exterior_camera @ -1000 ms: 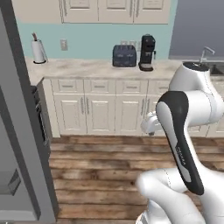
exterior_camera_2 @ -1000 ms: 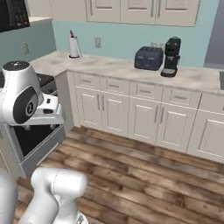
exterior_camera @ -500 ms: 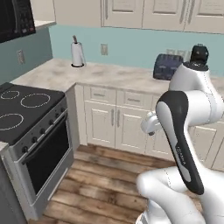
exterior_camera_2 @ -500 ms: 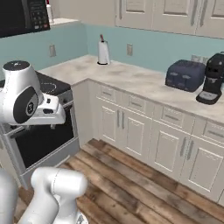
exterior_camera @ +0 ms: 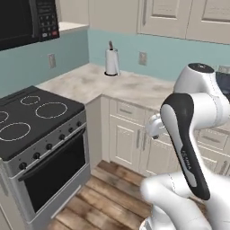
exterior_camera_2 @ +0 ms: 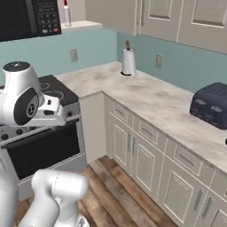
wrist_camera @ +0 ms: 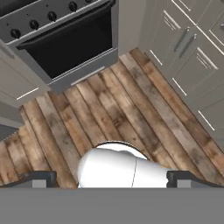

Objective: There is a bowl on the dining counter. Grab a lemon wedge from the fridge and place it in the bowl. Then get the liquor bottle and glass cup from the cabinet and place them next to the bowl.

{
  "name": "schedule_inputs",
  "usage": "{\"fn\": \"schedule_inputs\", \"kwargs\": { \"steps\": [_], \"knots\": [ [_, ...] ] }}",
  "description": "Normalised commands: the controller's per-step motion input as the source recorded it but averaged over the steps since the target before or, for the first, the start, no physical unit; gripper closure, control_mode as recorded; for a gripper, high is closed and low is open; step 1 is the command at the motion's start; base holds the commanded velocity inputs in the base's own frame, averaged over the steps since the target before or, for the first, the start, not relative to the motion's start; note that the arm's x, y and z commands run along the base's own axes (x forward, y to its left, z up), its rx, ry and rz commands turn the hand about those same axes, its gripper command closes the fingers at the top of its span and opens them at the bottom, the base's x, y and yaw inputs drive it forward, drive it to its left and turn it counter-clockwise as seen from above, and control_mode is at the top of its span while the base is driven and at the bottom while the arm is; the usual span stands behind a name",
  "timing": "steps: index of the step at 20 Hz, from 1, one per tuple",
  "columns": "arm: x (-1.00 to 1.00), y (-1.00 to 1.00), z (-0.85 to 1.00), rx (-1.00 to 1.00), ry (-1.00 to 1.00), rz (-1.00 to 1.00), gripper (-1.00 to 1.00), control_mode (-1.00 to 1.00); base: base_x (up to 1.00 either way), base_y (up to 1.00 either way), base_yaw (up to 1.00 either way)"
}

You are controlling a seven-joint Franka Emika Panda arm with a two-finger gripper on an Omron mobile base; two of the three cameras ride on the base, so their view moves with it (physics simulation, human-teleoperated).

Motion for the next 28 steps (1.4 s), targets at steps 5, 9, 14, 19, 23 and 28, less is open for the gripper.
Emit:
{"fn": "schedule_inputs", "kwargs": {
  "steps": [5,9,14,19,23,28],
  "knots": [
    [0.0,0.0,0.0,0.0,0.0,0.0,-1.0,1.0,1.0,-0.24,0.45],
    [0.0,0.0,0.0,0.0,0.0,0.0,-1.0,1.0,1.0,-0.05,0.44],
    [0.0,0.0,0.0,0.0,0.0,0.0,-1.0,1.0,1.0,0.0,0.4],
    [0.0,0.0,0.0,0.0,0.0,0.0,-1.0,1.0,1.0,-0.18,0.32],
    [0.0,0.0,0.0,0.0,0.0,0.0,-1.0,1.0,1.0,-0.48,0.24],
    [0.0,0.0,0.0,0.0,0.0,0.0,-1.0,1.0,1.0,-0.54,0.17]
  ]
}}
